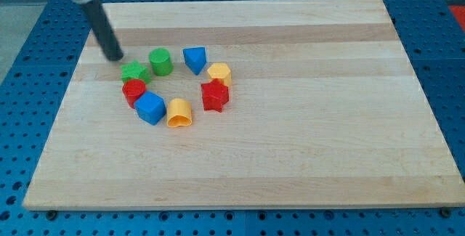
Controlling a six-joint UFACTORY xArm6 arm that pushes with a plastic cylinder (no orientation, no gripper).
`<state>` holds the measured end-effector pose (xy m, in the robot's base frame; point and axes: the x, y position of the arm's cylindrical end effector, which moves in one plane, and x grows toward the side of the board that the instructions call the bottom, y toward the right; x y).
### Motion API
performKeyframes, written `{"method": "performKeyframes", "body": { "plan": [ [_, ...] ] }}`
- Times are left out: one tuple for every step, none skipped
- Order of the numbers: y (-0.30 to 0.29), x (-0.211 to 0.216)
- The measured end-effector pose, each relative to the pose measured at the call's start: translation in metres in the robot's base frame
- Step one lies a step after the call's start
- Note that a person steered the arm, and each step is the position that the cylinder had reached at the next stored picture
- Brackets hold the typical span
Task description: Slide ble triangle closer to the green circle
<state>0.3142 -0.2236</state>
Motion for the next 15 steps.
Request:
{"method": "performKeyframes", "body": {
  "plan": [
    [0.061, -0.048],
    [0.151, -0.004],
    [0.203, 0.013],
    [0.172, 0.042],
    [0.167, 0.06],
    [0.177, 0.063],
    [0.222, 0.043],
    [0.189, 0.035],
    [0.138, 0.051],
    [0.155, 0.049],
    [0.152, 0.021],
    [0.12, 0.024],
    [0.115, 0.034],
    [0.121, 0.044],
    [0.126, 0.047]
  ]
}}
